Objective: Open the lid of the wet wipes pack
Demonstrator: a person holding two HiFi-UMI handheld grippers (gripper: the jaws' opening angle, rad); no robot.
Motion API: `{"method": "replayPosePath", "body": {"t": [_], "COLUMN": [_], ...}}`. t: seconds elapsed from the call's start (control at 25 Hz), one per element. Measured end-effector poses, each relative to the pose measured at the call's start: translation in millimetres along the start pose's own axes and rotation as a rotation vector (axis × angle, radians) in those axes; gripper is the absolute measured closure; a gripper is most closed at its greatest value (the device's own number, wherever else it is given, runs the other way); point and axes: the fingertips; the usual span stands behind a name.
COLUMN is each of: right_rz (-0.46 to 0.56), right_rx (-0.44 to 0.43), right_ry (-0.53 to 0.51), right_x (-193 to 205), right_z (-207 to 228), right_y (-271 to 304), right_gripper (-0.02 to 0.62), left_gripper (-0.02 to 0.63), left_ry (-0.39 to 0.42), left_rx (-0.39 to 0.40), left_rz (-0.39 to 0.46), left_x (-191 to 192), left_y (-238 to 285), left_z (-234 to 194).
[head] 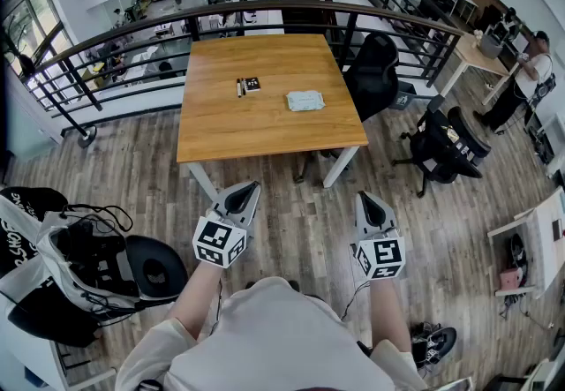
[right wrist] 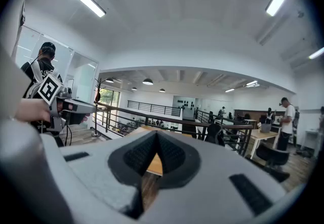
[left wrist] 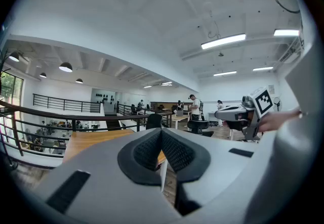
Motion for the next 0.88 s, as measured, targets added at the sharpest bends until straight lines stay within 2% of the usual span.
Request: {"method": "replayPosePath", "body": {"t": [0.72, 0.88], "right_rz": [0.014, 0.012], "right_rx": [-0.005, -0.019], "right_ry": [0.017, 0.025], "right_x": [7, 11], "right_z": [12, 16], "right_y": [-10, -9], "right_gripper": [0.592, 0.572], "left_gripper": [0.61, 0.584], "left_ry": [0.005, 0.002], "left_rx": [0.038, 0.033], "left_rz": [-0.008, -0.013], "left_x": [8, 12], "left_y": [12, 16], "left_z": [24, 27]}}
Point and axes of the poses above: the fingertips, and each gripper's own axes: y forward along the fingers, z to its right, x out of its underside, and after that the axes turned 2 degrees about -z, right-handed
